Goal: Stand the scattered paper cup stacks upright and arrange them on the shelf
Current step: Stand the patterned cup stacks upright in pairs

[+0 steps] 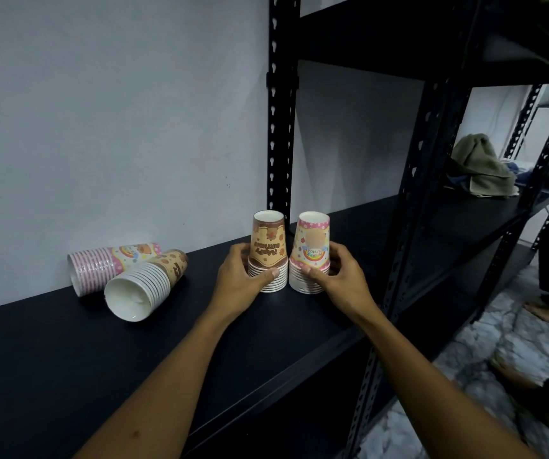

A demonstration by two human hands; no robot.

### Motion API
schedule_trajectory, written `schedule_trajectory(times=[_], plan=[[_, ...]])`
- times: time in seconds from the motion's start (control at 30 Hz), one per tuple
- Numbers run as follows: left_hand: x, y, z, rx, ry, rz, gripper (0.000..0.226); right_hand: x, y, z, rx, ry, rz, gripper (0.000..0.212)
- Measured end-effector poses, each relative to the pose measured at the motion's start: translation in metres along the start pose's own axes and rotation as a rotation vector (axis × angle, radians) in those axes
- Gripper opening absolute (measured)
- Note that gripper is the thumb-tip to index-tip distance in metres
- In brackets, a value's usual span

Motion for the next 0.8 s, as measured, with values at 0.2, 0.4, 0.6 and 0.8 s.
schedule_trajectory(times=[0.2, 0.4, 0.6, 0.8], plan=[[-0.0014, 0.0036, 0.0008, 0.048, 0.028, -0.009, 0.069, -0.0009, -0.0003, 0.0007, -0.009, 0.038, 0.003, 0.062], [0.0055, 0.0003, -0.0043, 0.134, 0.047, 0.015, 0.077, -0.0033, -0.0009, 0.0022, -0.02, 0.048, 0.003, 0.061], [0.0075, -0.0007, -0.0052, 0.13, 0.042, 0.027, 0.075, -0.0051, -0.002, 0.0036, -0.047, 0.057, -0.005, 0.06], [0.0058, -0.0007, -0.0063, 0.129, 0.022, 0.02, 0.073, -0.0043, -0.0018, 0.0031, -0.05, 0.071, -0.004, 0.06]])
Point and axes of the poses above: each hand's wrist, its own y-axis away from the middle knuckle, its own z-axis out of the back of the hand, x = y × z, the point moved 6 cm from there along -y, towards the middle knuckle, and after that the axes turned 12 degrees about -y, right-handed, at the moved point
